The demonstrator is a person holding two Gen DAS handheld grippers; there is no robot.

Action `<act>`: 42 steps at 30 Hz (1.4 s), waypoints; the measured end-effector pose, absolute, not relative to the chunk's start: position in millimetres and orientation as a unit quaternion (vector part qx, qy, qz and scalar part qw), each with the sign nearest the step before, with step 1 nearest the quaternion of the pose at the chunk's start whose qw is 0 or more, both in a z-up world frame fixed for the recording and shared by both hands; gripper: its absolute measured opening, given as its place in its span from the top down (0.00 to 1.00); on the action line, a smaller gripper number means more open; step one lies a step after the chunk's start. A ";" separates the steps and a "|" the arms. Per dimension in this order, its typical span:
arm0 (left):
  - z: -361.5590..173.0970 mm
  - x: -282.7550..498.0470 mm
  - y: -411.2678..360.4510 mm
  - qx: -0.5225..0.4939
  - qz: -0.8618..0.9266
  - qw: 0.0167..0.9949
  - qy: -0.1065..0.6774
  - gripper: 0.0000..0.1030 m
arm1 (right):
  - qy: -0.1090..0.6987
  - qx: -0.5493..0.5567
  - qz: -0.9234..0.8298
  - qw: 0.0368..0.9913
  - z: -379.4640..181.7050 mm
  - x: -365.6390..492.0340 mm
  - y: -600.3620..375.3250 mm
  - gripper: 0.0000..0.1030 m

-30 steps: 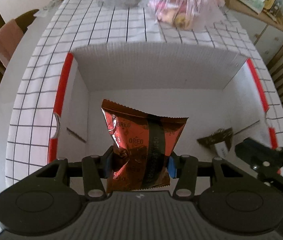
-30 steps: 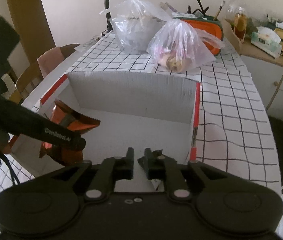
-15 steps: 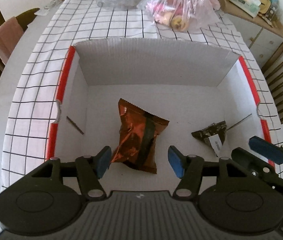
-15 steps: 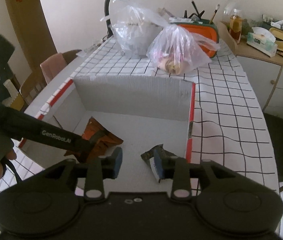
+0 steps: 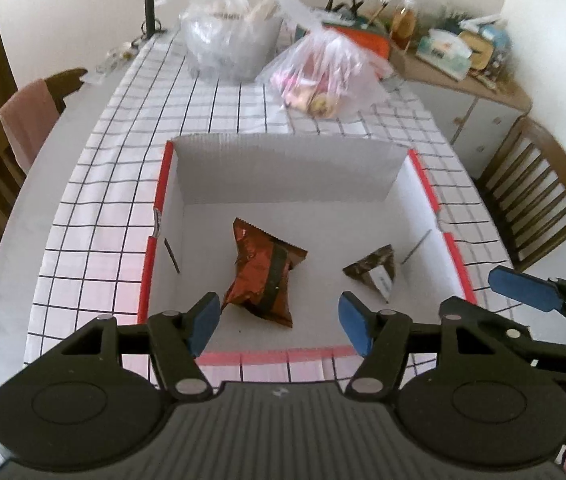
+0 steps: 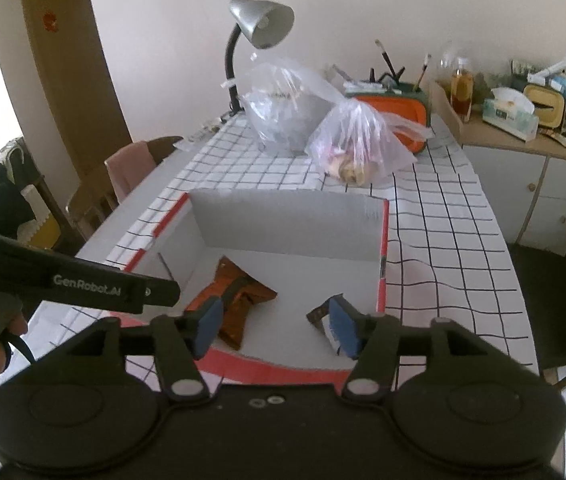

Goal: Organize snacks
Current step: 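Lift both tools out of the box back toward the snack pile, then grasp the cream pastry with the left gripper while the right grasps the white milk-candy bag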

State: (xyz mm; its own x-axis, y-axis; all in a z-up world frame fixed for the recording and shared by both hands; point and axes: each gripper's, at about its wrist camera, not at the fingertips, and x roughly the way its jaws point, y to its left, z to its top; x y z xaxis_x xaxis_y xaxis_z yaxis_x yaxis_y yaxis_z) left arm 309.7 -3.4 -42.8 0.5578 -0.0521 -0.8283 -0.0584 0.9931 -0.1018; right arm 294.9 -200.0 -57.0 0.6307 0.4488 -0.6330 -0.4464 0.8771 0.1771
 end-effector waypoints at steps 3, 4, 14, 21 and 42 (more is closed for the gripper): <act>-31.5 292.4 -2.1 -0.061 -0.002 0.889 0.455 0.34 | 0.343 0.005 0.249 0.906 -49.1 280.2 -200.5 0.34; -28.5 287.0 -1.6 -0.061 -0.002 0.891 0.449 0.32 | 0.341 0.006 0.248 0.907 -46.6 275.3 -201.2 0.30; -4.3 228.9 8.6 -0.062 -0.004 0.908 0.413 0.30 | 0.317 0.021 0.247 0.916 -27.8 226.7 -207.5 0.07; 2.3 189.0 20.5 -0.066 0.004 0.919 0.389 0.24 | 0.318 0.036 0.241 0.916 -27.4 197.2 -215.4 0.01; -98.6 99.8 94.8 -0.157 0.069 0.838 0.517 0.21 | 0.426 0.025 0.181 0.886 -136.8 146.6 -239.7 0.00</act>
